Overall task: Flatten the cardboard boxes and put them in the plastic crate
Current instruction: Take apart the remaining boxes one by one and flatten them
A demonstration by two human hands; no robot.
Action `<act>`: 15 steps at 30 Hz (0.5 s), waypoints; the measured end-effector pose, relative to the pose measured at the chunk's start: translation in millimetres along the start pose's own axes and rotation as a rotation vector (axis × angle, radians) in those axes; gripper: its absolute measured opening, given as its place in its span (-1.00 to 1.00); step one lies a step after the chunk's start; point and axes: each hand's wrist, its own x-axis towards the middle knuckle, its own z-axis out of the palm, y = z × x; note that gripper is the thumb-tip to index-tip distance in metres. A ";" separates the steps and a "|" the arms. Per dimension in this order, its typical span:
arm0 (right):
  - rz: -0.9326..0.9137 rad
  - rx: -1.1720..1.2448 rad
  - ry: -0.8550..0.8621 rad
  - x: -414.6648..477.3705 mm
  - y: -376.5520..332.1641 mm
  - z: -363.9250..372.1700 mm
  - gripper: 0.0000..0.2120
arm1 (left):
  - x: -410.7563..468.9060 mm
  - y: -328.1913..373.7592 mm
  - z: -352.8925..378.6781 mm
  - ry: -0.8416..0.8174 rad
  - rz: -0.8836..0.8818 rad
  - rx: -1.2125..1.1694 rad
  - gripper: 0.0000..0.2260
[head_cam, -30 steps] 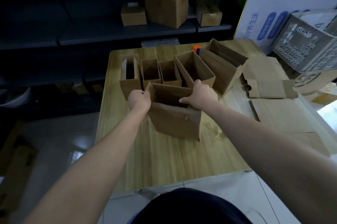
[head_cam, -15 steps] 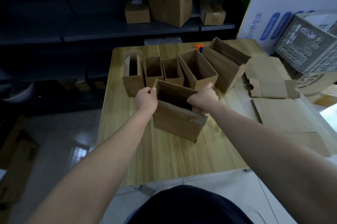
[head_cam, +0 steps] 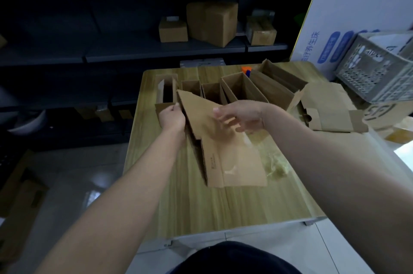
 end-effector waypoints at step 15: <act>0.289 0.181 0.498 -1.5 68.0 -27.8 -0.63 | 12.0 -7.1 1.0 -0.278 -0.279 0.195 -0.54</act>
